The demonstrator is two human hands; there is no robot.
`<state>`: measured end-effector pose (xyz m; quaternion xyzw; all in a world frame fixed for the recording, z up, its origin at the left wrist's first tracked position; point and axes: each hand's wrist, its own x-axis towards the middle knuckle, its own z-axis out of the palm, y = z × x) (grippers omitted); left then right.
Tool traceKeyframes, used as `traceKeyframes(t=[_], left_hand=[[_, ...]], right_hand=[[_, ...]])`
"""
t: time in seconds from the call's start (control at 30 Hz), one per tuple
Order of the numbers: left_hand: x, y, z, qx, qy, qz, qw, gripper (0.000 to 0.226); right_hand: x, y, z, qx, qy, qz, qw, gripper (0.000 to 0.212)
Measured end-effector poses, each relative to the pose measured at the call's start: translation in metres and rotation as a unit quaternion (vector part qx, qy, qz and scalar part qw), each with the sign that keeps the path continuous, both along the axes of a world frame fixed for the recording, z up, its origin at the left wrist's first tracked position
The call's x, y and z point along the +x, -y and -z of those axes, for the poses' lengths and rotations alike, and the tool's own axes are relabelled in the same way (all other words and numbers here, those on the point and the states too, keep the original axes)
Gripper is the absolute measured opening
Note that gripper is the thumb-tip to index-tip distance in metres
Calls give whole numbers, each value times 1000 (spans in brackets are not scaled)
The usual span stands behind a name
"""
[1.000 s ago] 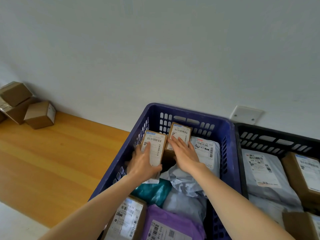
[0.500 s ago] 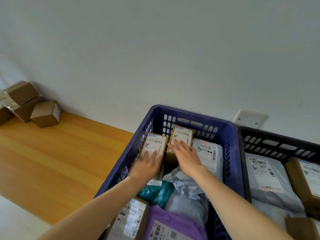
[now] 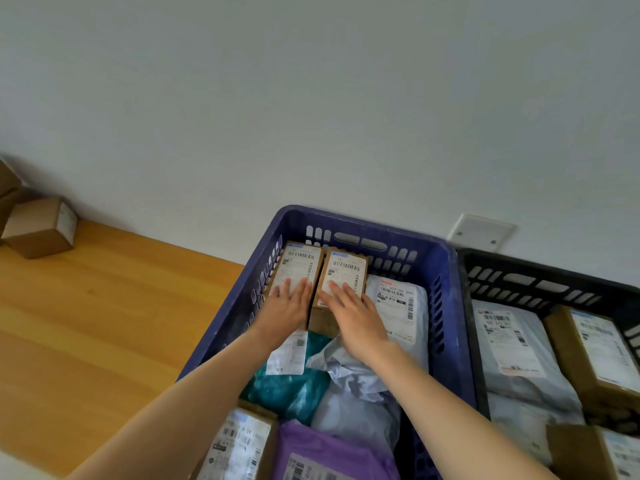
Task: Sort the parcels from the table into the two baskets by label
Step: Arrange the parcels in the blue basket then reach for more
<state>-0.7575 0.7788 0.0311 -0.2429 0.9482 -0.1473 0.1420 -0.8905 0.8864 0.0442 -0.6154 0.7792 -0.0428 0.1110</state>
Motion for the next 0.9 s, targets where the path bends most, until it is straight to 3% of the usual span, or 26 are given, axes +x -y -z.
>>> traceKeyframes(t=[0.13, 0.4, 0.57, 0.73, 0.9], left_hand=[[0, -1, -9, 13, -3, -5, 1000, 73], [1, -8, -28, 2, -20, -36, 999, 80], [9, -4, -57, -35, -78, -46, 995, 68], [34, 6, -95, -49, -157, -63, 984, 67], [92, 21, -118, -61, -181, -82, 978, 69]], right_hand=[[0, 2, 1, -13, 12, 12, 1000, 89], [-4, 3, -2, -35, 32, -5, 999, 76], [0, 8, -26, -70, 32, -16, 997, 68], [22, 20, -62, -87, 41, 16, 995, 62], [67, 38, -87, -116, 56, 32, 991, 58]])
